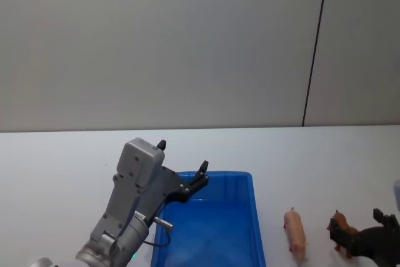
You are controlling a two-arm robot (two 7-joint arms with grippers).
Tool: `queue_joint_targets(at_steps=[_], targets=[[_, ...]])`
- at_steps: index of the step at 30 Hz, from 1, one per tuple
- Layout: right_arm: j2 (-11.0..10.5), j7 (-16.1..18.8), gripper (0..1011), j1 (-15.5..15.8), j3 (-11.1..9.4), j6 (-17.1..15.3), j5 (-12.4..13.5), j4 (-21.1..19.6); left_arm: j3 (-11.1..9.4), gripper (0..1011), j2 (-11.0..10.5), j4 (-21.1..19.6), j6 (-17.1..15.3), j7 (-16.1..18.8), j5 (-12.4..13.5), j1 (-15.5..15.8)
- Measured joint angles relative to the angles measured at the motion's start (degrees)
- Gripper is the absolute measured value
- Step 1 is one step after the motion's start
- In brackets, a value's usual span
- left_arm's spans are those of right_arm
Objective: Pick up the two dolls from the table and place them into the box.
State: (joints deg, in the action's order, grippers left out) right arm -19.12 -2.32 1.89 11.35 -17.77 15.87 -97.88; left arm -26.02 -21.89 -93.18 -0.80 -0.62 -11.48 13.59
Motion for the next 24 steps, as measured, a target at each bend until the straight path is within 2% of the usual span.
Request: queue_joint_targets(at_steps=[4,10,16,17,24], targets=[[0.11,0.90,998,0.01,-0.01,0.52,0.07,1.10,0.00,1001,0.00,0.00,0.00,0.00,0.00,0.00],[0.56,2.60,883,-0.50,0.09,1.86,0.23,3.55,0.00,1001,0.00,0.00,0.00,0.00,0.00,0.00],[1.01,3.79,733,-1.06,0.24,2.67,0.33,5.62,0.00,1001,0.00,0.00,0.00,0.00,0.00,0.00],[1.13,4.06,678,-1.19,0.27,2.87,0.34,6.10,0.00,1001,0.00,0.00,0.00,0.00,0.00,0.00],[1.43,4.50,457,-1.44,0.35,3.40,0.19,6.95,0.00,1001,0.00,0.00,0.00,0.00,0.00,0.00]])
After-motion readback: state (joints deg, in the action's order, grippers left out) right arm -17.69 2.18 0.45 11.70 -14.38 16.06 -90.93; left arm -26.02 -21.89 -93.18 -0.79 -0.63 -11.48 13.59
